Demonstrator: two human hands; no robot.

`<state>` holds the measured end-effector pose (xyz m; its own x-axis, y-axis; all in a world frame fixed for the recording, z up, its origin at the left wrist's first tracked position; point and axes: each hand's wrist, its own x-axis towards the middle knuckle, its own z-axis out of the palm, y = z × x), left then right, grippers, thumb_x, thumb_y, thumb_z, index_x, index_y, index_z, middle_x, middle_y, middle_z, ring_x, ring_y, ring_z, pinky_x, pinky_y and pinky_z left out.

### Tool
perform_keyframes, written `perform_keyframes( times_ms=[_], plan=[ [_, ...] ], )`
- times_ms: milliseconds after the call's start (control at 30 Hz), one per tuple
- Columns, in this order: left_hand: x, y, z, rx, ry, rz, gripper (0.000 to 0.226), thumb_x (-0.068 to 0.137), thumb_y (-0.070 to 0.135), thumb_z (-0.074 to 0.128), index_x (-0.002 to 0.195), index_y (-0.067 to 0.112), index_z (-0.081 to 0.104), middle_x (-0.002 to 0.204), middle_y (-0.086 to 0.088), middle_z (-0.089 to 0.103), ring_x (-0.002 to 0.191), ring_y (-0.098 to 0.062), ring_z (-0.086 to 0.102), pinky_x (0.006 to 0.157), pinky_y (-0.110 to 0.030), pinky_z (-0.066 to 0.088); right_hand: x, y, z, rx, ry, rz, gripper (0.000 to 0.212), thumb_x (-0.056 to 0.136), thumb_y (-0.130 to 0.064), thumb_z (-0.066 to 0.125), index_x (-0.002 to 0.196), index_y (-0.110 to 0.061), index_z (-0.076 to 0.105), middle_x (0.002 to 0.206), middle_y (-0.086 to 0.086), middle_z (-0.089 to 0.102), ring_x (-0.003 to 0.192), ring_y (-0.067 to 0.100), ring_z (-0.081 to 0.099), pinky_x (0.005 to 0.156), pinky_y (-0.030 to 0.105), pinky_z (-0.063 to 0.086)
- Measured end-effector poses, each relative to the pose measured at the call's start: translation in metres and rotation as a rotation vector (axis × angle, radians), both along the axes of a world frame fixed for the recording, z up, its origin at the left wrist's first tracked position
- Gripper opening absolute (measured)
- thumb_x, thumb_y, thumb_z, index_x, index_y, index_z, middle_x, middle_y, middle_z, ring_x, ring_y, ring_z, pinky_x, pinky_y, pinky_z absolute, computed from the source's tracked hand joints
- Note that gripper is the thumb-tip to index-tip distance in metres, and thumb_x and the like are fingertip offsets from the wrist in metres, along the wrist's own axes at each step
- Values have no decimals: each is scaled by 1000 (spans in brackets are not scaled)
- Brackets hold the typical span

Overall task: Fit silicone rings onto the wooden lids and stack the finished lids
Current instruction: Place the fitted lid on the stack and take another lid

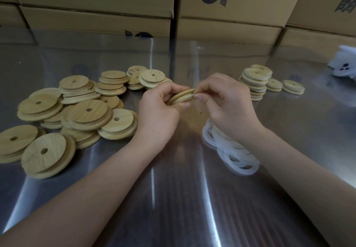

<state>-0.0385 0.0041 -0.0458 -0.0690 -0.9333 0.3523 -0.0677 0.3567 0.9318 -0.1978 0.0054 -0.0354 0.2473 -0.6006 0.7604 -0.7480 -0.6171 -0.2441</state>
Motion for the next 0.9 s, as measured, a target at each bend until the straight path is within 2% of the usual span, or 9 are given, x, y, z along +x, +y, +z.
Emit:
perform_keyframes(
  times_ms=[300,533,733,900],
  plan=[
    [-1,-1,-5,1,-34,13,29,79,-3,74,89,25,70,91,5,74,91,-10,70,91,-35,56,-3,-2,0,40,21,36,4,82,5,70,80,1,69,76,4,61,72,10,50,70,12,37],
    [-1,0,-5,1,-78,2,29,83,6,74,108,20,73,101,6,73,100,-8,67,95,-38,53,-3,-2,0,72,19,101,3,83,3,70,84,0,71,79,4,60,74,12,53,70,20,43],
    [-1,-1,-4,44,17,-9,25,84,5,73,97,26,72,96,5,74,97,-12,68,93,-45,55,-4,-3,1,72,0,125,4,85,-2,71,89,0,72,82,8,64,77,19,60,70,38,53],
    [-1,-2,-5,119,117,-35,23,86,3,70,93,26,70,95,1,74,96,-14,70,90,-49,56,-5,-3,1,66,-33,114,5,85,-3,72,90,-1,73,83,7,65,78,19,62,70,36,53]
  ],
)
